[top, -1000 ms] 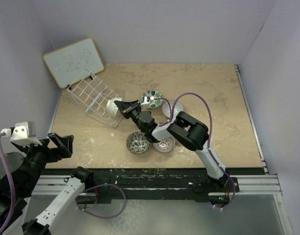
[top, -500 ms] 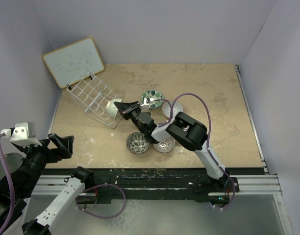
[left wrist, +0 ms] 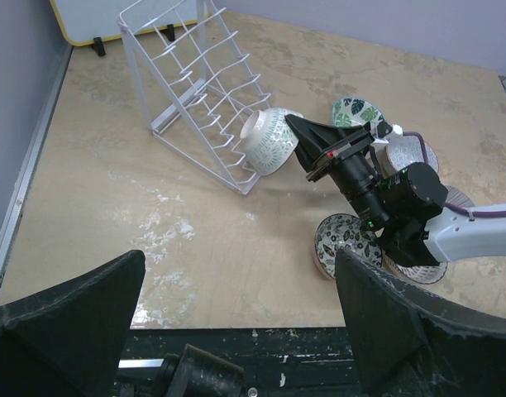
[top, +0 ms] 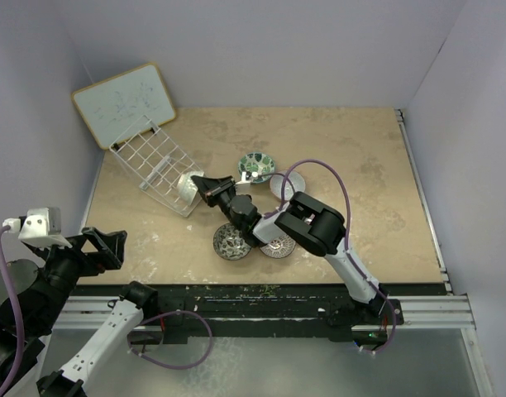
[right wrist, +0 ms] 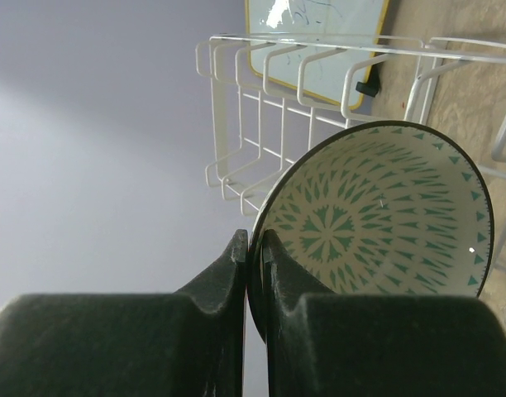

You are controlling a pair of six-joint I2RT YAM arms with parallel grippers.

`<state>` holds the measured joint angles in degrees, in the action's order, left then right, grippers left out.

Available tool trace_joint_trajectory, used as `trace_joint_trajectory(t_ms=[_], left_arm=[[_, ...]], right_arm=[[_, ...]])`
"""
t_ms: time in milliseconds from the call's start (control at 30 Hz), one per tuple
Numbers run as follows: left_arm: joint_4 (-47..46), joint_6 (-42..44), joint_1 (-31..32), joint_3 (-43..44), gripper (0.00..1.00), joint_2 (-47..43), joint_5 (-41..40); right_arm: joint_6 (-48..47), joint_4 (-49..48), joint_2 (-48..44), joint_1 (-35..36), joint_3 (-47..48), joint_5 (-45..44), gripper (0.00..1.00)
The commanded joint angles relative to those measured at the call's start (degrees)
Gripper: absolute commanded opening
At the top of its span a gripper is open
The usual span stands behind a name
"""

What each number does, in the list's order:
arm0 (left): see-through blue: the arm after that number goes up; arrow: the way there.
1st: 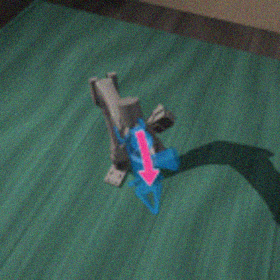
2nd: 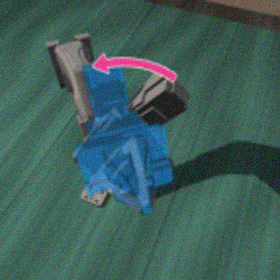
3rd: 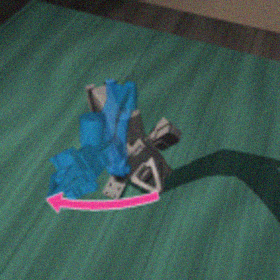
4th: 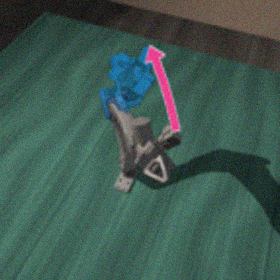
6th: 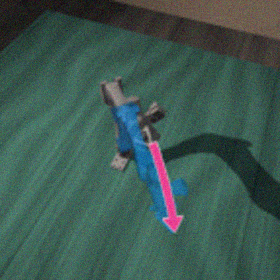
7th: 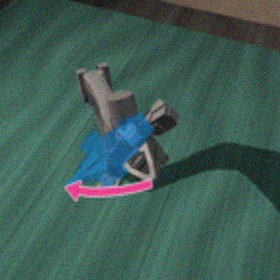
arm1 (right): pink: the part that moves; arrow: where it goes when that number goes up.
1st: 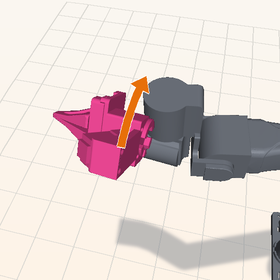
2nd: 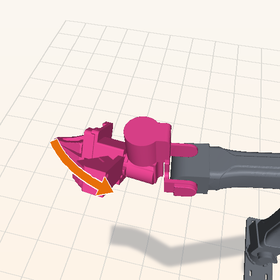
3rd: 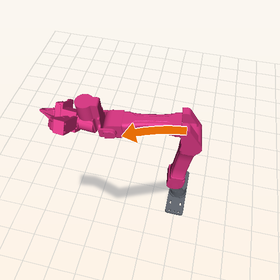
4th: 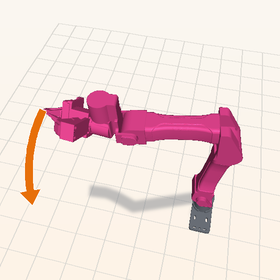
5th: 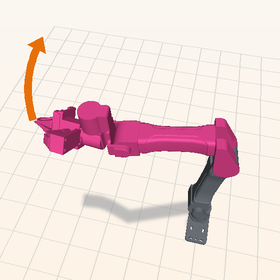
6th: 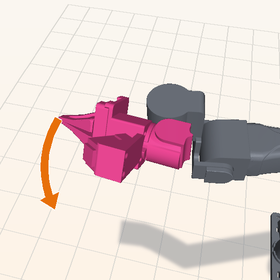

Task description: Load the bowls into the dish rack

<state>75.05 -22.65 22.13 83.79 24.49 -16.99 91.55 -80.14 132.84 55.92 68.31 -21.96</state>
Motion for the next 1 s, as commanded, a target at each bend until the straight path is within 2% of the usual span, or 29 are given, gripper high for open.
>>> trace_joint_trajectory(t_ms=[0, 267, 633, 800, 967], left_arm=[[-1.92, 1.76, -0.20, 1.78, 0.99, 0.42, 1.18], [-1.63, 1.92, -0.19, 2.29, 0.99, -0.08, 0.47], [-2.50, 2.79, -0.20, 2.26, 0.99, 0.50, 0.29], [-3.18, 3.10, -0.22, 1.76, 0.99, 0.69, 0.37], [-3.42, 3.11, -0.25, 1.63, 0.99, 0.83, 0.81]], right_arm=[[2.60, -2.32, -2.44, 0.15, 0.76, -0.83, 0.06], [0.39, 3.11, -4.22, -2.75, 1.38, 0.21, 0.05], [-5.49, 9.46, -3.05, -10.45, 8.78, 7.53, 0.04], [-6.19, 6.68, -1.97, -11.81, 10.33, 12.47, 0.00], [-5.66, -0.68, -0.34, -11.87, 11.40, 15.80, 0.00]])
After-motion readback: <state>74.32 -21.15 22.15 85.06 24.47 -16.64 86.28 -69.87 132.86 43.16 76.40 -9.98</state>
